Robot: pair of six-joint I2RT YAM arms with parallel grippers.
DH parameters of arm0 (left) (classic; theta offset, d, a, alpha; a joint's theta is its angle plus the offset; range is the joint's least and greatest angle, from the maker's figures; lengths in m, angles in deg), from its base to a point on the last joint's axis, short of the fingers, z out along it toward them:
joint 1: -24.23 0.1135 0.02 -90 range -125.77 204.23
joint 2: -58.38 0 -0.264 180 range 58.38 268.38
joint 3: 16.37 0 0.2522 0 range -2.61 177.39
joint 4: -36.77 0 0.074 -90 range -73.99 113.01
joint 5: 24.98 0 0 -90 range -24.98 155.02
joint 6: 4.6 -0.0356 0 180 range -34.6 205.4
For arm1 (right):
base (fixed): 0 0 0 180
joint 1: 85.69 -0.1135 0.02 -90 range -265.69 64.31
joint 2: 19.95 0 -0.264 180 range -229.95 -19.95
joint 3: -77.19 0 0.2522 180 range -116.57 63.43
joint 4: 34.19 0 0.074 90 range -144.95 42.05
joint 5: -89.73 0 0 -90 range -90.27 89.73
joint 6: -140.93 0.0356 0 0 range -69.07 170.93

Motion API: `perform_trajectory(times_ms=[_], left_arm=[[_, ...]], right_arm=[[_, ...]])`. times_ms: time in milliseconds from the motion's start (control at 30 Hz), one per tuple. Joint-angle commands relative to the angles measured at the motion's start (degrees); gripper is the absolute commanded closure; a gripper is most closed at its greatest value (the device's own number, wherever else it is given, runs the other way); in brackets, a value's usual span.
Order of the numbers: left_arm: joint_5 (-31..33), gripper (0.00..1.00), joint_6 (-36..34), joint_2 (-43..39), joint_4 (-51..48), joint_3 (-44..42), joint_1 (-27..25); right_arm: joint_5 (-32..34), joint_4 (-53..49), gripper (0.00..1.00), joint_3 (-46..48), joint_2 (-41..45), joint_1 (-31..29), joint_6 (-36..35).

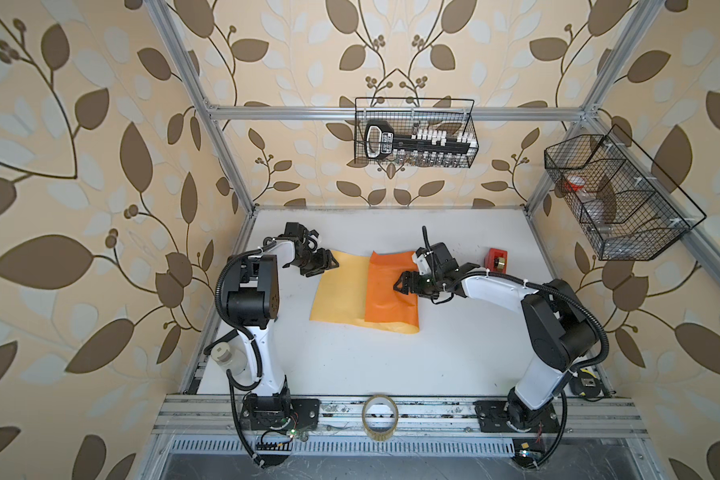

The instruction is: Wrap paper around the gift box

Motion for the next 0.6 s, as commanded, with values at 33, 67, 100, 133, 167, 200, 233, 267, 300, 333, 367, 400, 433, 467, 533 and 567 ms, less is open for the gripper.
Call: perform_trajectory(times_ms=[33,67,100,133,167,200,233,267,300,333,367,400,433,467,533,567], left_arm=[[-2.8,0.35,0.5,-4.5,-2.4,-6.2,-0.6],[-3.6,0.35,0.6,-5.2,-1.8,-7.5,-0.6],[-4.5,0.35,0.9,-5.9,-1.2,-8.8,-0.6],[-5.3,0.34,1.1,-6.3,-0.9,-10.1,-0.6],[-5.6,0.34,1.1,-6.8,-1.0,-10.6,-0.6],[-5.5,0.34,1.0,-7.3,-1.3,-11.2,-0.6],[-4.8,0.34,0.9,-8.0,-1.4,-12.0,-0.5],[-4.1,0.34,1.0,-8.6,-1.4,-12.8,-0.4],[-3.6,0.34,1.2,-9.5,-0.8,-14.1,-0.4],[-3.3,0.34,1.7,-10.3,0.5,-15.5,-0.4],[-3.0,0.34,2.4,-10.9,1.6,-16.4,-0.4],[-2.6,0.33,2.8,-11.4,2.8,-17.2,-0.4],[-2.2,0.33,3.2,-11.6,3.5,-17.3,-0.4],[-1.6,0.33,3.5,-11.5,3.5,-16.9,-0.4],[0.7,0.33,4.5,-10.9,0.2,-15.0,-0.4],[0.8,0.33,5.1,-11.0,-1.4,-15.0,-0.3]], right_arm=[[3.7,-6.5,0.15,2.1,-1.6,0.0,-1.4],[3.8,-6.5,0.15,2.1,-1.7,0.0,-1.5],[3.8,-6.5,0.15,2.0,-1.7,0.0,-1.5],[3.9,-6.6,0.15,2.0,-1.9,0.0,-1.4],[3.8,-6.6,0.15,2.0,-1.9,-0.1,-1.3],[3.6,-6.5,0.15,2.1,-1.8,0.0,-1.2],[3.6,-6.5,0.15,2.1,-1.7,-0.1,-1.3],[3.8,-6.5,0.15,2.1,-1.7,-0.2,-1.3],[3.9,-6.6,0.15,2.0,-1.7,-0.2,-1.4],[4.0,-6.7,0.15,2.0,-1.8,-0.1,-1.4],[3.9,-6.7,0.15,2.0,-1.7,-0.1,-1.3],[3.8,-6.6,0.16,2.1,-1.7,-0.1,-1.2],[3.7,-6.5,0.15,2.2,-1.7,-0.1,-1.2],[3.7,-6.5,0.15,2.2,-1.7,-0.1,-1.2],[3.8,-6.7,0.15,2.0,-2.0,-0.1,-1.5],[3.8,-7.0,0.15,1.8,-2.1,-0.1,-1.5]])
